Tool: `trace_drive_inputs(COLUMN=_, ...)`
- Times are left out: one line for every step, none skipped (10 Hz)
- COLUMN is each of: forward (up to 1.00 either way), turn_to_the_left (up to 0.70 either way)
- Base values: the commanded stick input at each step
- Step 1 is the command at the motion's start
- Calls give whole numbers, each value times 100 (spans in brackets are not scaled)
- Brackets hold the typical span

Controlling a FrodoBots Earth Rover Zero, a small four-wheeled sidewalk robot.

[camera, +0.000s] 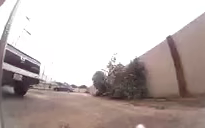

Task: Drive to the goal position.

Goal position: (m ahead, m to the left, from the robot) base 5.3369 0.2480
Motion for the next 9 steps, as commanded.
trace_drive_inputs(forward=84, turn_to_the_left=3)
trace_drive_inputs(forward=84, turn_to_the_left=3)
trace_drive_inputs(forward=84, turn_to_the_left=3)
trace_drive_inputs(forward=84, turn_to_the_left=3)
trace_drive_inputs(forward=83, turn_to_the_left=3)
trace_drive_inputs(forward=83, turn_to_the_left=3)
trace_drive_inputs(forward=83, turn_to_the_left=3)
trace_drive_inputs(forward=83, turn_to_the_left=3)
trace_drive_inputs(forward=83, turn_to_the_left=3)
